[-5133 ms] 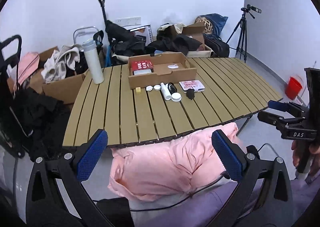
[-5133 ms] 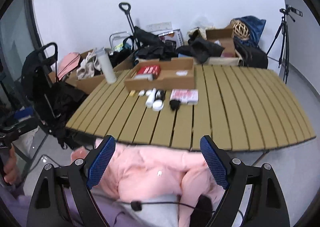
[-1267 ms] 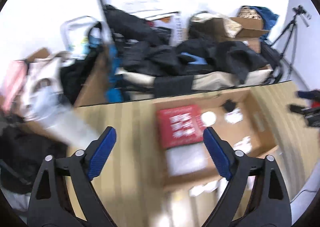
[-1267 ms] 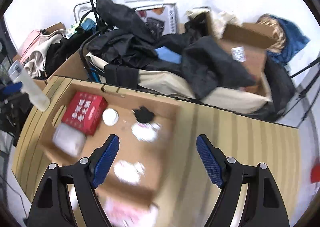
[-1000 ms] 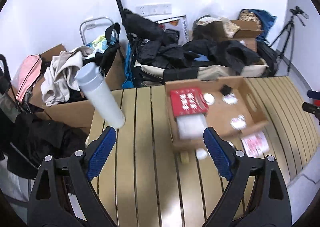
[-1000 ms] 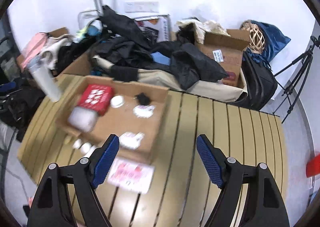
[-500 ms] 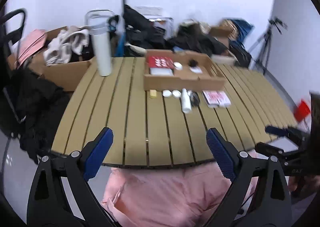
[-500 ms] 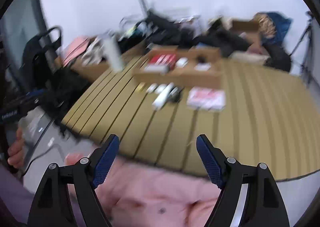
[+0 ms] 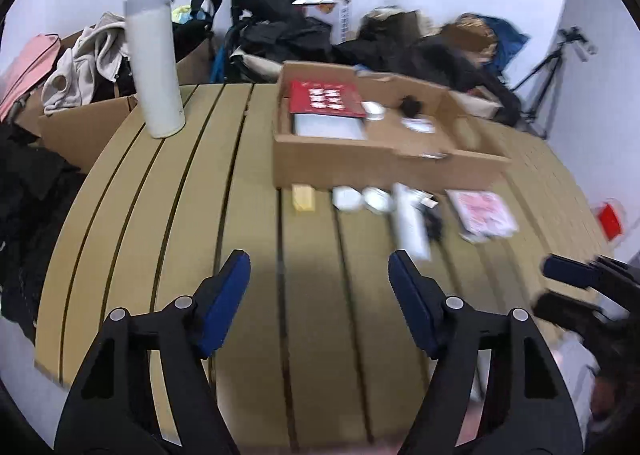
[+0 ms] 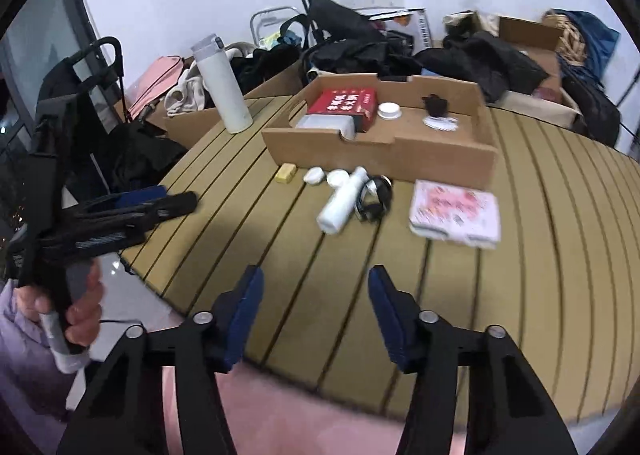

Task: Organize objects
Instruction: 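Grasp the small wooden block with the left gripper while the right grasps the white bottle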

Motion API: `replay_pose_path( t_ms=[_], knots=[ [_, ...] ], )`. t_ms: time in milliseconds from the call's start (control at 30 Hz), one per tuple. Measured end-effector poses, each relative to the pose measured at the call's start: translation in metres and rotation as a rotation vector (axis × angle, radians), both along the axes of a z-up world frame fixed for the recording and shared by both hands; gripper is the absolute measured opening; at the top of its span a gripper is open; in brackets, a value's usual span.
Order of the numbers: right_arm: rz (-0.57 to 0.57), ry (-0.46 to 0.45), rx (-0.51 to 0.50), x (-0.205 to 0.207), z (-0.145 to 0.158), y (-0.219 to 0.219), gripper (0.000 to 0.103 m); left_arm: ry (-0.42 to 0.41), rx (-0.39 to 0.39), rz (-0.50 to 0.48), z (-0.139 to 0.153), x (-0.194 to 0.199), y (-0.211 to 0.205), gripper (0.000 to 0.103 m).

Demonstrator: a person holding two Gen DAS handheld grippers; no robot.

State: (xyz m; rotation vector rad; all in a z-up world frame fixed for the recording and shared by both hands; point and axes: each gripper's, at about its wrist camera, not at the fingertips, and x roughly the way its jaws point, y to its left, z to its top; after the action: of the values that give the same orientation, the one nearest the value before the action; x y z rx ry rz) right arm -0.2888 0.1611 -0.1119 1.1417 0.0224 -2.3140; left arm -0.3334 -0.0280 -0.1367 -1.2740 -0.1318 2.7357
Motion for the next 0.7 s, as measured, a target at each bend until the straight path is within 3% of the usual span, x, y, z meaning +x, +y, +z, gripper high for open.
replay_pose_path(
  t_ms=[133, 200, 267, 300, 333, 467, 533, 667, 700],
  knots=[
    [0.004, -0.027, -0.016, -0.042, -0.018, -0.025, 0.053, -0.048, 0.005, 0.029, -0.035, -0.056, 0.001, 0.052],
    [0.009, -0.038, -0.014, -0.056, -0.027, -0.034, 0.053, -0.090, 0.024, 0.036, -0.055, -0.079, -0.001, 0.049],
    [0.016, -0.045, 0.002, -0.067, -0.035, -0.043, 0.053, -0.116, 0.025, 0.023, -0.068, -0.090, 0.001, 0.039],
    [0.020, -0.045, 0.006, -0.072, -0.037, -0.046, 0.053, -0.075, 0.000, 0.012, -0.066, -0.088, 0.004, 0.030],
    [0.021, -0.044, 0.013, -0.077, -0.040, -0.049, 0.053, -0.093, 0.007, -0.019, -0.067, -0.090, 0.006, 0.018],
    [0.056, -0.014, 0.051, -0.104, -0.052, -0.075, 0.048, -0.093, 0.032, -0.035, -0.061, -0.080, -0.002, 0.017],
    [0.080, 0.004, 0.089, -0.115, -0.057, -0.092, 0.047, -0.083, 0.029, 0.009, -0.054, -0.068, -0.017, 0.017],
    [0.137, 0.038, 0.233, -0.129, -0.079, -0.131, 0.046, -0.103, 0.098, 0.130, -0.044, -0.039, -0.064, 0.018],
    [0.152, 0.051, 0.266, -0.129, -0.084, -0.139, 0.042, -0.111, 0.099, 0.154, -0.043, -0.032, -0.071, 0.018]
  ],
)
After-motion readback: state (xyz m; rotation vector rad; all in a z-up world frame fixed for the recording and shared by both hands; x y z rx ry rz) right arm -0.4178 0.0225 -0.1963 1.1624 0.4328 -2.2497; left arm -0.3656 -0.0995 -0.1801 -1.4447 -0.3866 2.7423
